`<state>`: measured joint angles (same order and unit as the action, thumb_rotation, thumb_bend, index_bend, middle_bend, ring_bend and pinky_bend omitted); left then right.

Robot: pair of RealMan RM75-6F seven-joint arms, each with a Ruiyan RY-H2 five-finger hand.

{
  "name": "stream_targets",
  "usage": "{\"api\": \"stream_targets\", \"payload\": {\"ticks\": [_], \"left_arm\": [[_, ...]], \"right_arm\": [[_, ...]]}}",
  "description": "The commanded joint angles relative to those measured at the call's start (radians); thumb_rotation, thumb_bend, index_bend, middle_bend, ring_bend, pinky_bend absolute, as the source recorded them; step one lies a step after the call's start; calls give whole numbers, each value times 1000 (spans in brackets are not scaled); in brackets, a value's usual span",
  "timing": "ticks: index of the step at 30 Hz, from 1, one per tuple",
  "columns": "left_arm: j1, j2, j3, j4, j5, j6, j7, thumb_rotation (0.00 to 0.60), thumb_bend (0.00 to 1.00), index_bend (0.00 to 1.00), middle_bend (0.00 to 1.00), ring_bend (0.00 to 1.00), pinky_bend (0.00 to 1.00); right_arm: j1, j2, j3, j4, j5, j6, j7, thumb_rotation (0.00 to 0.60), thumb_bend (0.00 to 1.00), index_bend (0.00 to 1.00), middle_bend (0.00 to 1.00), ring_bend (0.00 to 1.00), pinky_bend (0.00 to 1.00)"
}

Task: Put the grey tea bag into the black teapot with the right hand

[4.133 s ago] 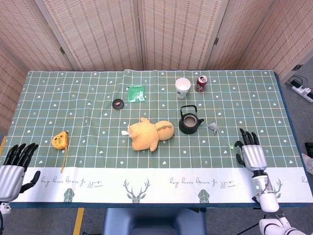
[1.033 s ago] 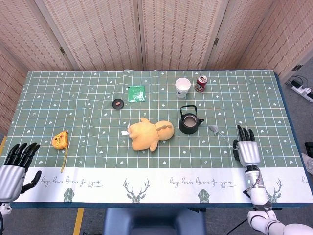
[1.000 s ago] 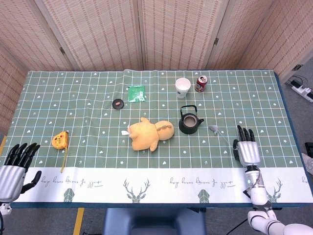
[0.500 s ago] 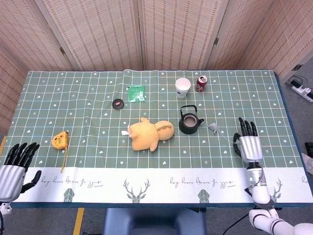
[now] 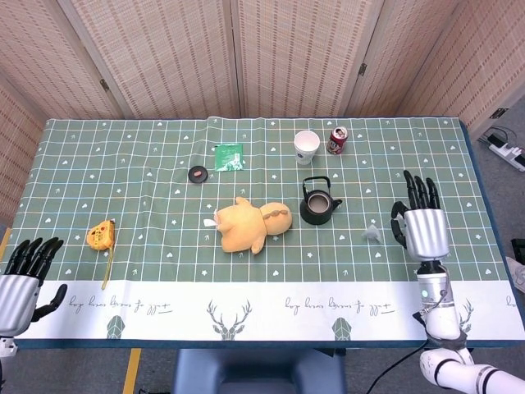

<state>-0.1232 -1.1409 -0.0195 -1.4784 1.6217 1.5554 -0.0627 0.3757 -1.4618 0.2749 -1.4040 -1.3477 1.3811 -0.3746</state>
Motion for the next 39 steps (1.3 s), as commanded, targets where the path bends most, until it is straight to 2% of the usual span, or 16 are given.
{"api": "stream_targets", "payload": {"ticks": [1,10,19,29,39], "left_arm": [[-1,-1,0,-1,2,1,-2,600,392,28,41,0,0],[-2,5,-4,5,-13,-8,-28,600,392,28,41,0,0],[1,19,-7,13,-16,2,-80,600,392,28,41,0,0],[-2,19,-10,11,-17,-1,-93,600,393,28,41,0,0],[1,34,-16,21,-30,2,-148,600,392,28,41,0,0]], "right_arm": [[19,57,43,-100,60,-12,-83,600,442,624,10,0,0],[59,85,79,-209,126,-50,-100,600,441,624,10,0,0],[135,62,123,-228,201,-79,-161,600,442,624,10,0,0],[246,-4,157,-155,309,-137,-234,600,441,624,13,0,0],[354,-80,182,-28,398,-187,-268,600,442,624,17,0,0]]}}
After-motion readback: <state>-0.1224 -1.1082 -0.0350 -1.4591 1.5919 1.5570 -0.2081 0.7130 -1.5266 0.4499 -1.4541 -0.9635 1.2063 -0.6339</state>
